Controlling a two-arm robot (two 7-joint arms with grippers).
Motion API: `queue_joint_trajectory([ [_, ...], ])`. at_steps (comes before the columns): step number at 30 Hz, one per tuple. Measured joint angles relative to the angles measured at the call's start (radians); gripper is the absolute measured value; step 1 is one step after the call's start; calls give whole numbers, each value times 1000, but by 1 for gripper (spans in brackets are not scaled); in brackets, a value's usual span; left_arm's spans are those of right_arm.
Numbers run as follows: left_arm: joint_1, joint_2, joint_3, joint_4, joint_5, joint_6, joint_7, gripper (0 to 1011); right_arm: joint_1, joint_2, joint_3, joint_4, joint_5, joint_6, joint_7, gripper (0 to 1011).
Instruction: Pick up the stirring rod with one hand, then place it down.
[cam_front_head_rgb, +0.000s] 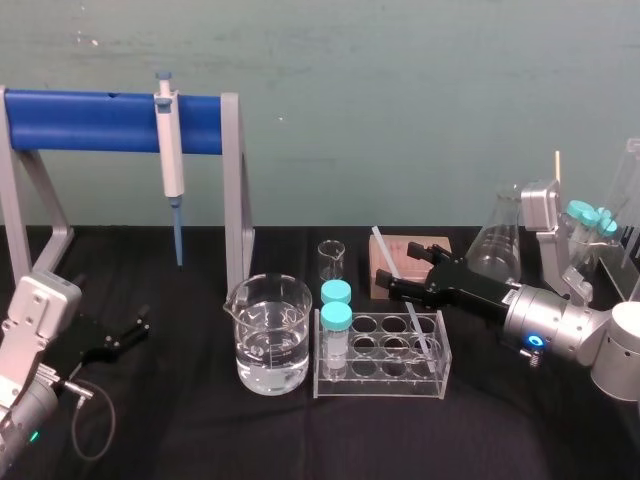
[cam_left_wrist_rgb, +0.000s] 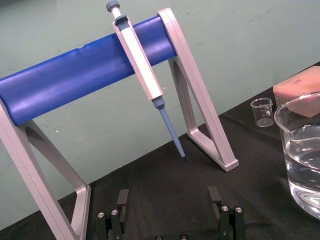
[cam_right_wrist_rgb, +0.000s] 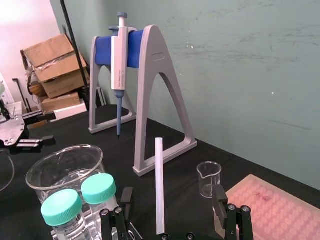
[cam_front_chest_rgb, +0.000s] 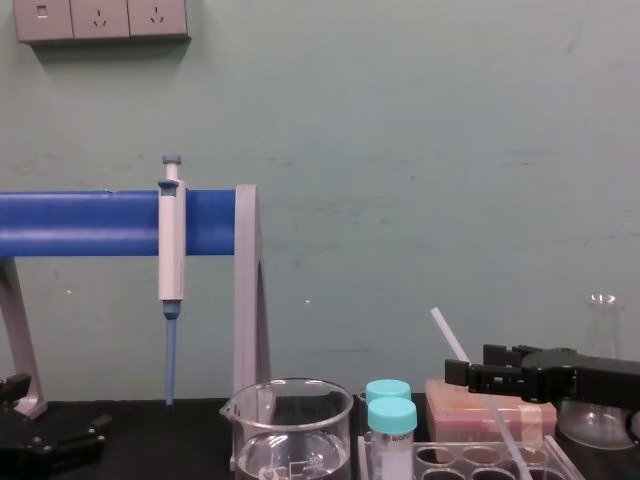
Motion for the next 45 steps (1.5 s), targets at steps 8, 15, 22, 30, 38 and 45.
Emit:
queue_joint_trajectory([
  [8, 0, 0, 0, 0, 0, 0, 0, 1000, 7, -5, 3, 13, -8, -1, 1, 1000],
  [15, 0, 0, 0, 0, 0, 0, 0, 1000, 6, -5, 3, 13, -8, -2, 1, 1000],
  [22, 0, 0, 0, 0, 0, 0, 0, 1000, 6, -4, 3, 11, -8, -2, 1, 1000],
  [30, 0, 0, 0, 0, 0, 0, 0, 1000, 5, -4, 3, 11, -8, -3, 0, 868],
  [38, 0, 0, 0, 0, 0, 0, 0, 1000, 4, -3, 3, 10, -8, -3, 0, 651],
  [45, 0, 0, 0, 0, 0, 0, 0, 1000, 4, -3, 3, 10, -8, -2, 0, 425],
])
